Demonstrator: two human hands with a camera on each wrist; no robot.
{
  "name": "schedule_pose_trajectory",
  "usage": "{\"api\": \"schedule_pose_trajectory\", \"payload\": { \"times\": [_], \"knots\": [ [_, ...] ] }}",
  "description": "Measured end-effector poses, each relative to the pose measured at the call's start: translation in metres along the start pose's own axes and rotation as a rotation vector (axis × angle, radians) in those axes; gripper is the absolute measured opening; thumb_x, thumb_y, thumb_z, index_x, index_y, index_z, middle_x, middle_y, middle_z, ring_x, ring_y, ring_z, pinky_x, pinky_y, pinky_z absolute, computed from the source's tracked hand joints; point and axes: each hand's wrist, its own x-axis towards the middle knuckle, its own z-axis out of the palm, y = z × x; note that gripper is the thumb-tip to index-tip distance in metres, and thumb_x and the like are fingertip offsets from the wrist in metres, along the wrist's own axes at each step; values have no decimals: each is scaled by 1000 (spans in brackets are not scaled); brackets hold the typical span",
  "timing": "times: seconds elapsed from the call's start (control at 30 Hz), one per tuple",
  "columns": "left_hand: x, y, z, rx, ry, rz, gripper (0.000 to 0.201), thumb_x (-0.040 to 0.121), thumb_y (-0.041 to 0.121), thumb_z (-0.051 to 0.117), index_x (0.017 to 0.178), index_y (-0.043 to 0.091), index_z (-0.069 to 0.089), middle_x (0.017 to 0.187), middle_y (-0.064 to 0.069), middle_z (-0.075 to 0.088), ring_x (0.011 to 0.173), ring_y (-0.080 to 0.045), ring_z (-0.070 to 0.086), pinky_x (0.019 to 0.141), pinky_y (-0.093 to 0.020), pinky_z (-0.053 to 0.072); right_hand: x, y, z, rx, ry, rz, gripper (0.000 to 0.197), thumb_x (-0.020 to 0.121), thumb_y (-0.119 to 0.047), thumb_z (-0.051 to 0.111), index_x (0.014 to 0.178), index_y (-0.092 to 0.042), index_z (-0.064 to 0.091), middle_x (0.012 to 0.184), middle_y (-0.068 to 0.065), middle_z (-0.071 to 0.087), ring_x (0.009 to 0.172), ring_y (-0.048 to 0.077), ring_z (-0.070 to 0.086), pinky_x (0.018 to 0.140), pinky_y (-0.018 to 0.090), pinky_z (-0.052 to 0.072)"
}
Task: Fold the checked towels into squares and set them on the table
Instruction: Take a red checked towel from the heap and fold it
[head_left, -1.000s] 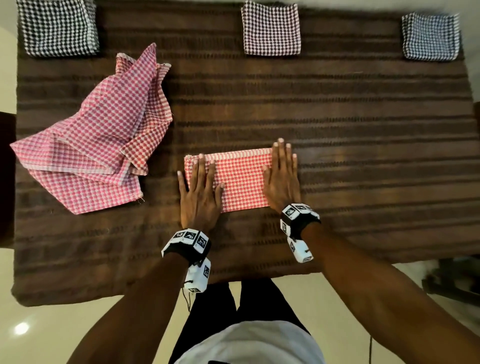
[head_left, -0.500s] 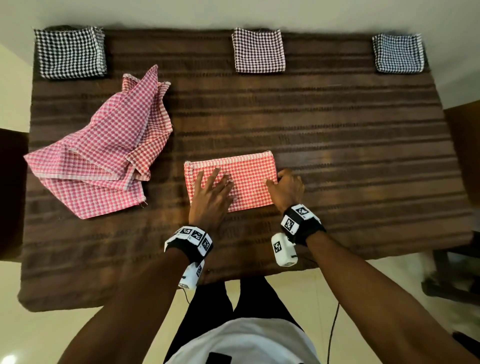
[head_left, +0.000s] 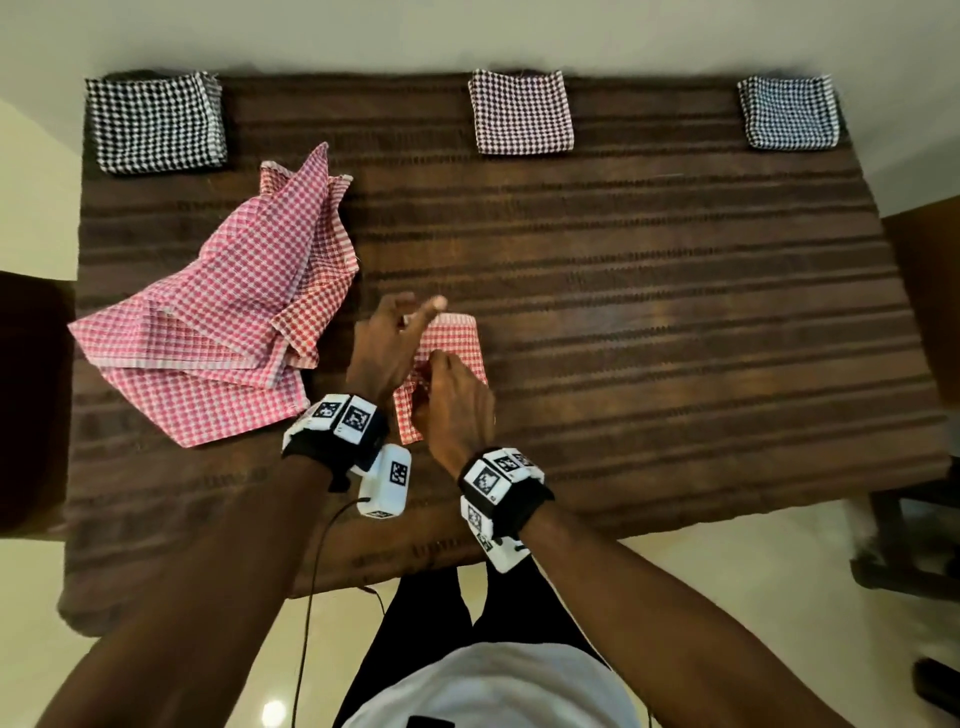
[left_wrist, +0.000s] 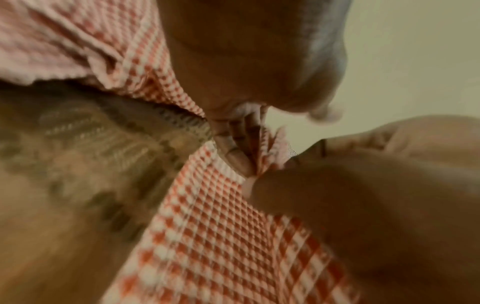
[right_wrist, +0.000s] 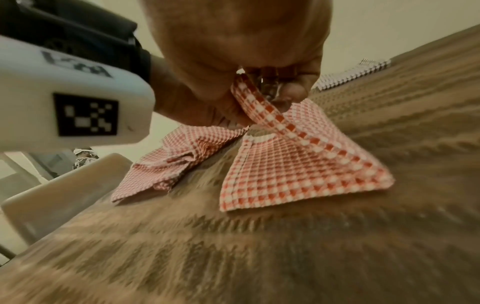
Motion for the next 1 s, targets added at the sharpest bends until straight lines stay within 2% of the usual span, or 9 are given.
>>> {"api": "schedule_pose_trajectory", "payload": {
  "times": [0.07,0.17,0.27,0.37,0.47,0.6,0.87,0.93,1.0],
  "knots": [
    [9,-17,-6,138,-51,92,37,87,36,68,112,10,65,109,-9,70,101,-25,65,89,-28,45,-1,-5,16,-21,-42,8,34,84,-10,60,117,-6,52,109,16,61,85,35,63,70,41,49],
    [18,-41,-9,196,-81,202,18,83,23,72,93,7,72,92,-10,74,84,-26,69,76,-27,49,-3,-3,33,-20,-91,-4,39,85,-17,63,121,-8,50,113,14,59,90,33,61,72,40,48],
    [21,-48,-8,237,-125,228,18,86,22,69,98,10,73,96,-7,75,85,-23,69,79,-32,55,-3,6,35,-49,94,-18,26,94,-37,51,100,-13,57,100,9,59,90,27,55,74,40,46],
    [22,-51,-6,329,-86,251,21,87,29,66,101,16,73,99,-4,74,87,-22,70,79,-36,57,4,17,41,-137,202,59,38,92,-42,53,115,-11,54,121,13,55,107,29,51,90,44,43],
    [18,-51,-6,446,-15,296,18,84,27,68,98,17,73,100,-7,71,91,-27,65,74,-37,54,17,20,57,-178,112,121,78,90,-58,47,142,-2,30,151,23,29,140,36,26,115,51,22],
    [19,-53,-7,576,-22,318,21,83,17,65,103,14,70,108,-12,65,102,-30,56,78,-42,52,24,13,73,-156,7,120,93,91,-67,26,149,4,9,157,26,1,146,37,-2,118,53,7],
    [23,-44,1,778,-205,315,34,87,15,55,120,11,58,125,-15,56,114,-36,52,94,-48,41,-51,47,70,-205,-68,239,90,92,-68,21,151,-1,2,159,19,-4,147,30,-6,120,49,7],
    [23,-39,2,854,-242,311,36,93,24,51,126,9,51,131,-16,52,119,-36,49,98,-50,39,-58,51,63,-197,-43,257,89,92,-67,22,150,-2,10,159,19,7,147,31,4,119,49,11],
    [21,-37,2,885,-273,269,48,96,42,48,130,8,47,136,-16,49,124,-36,47,102,-51,36,-55,48,53,-159,16,272,85,91,-66,35,148,-4,23,153,18,28,142,32,25,116,49,21]
  ]
}}
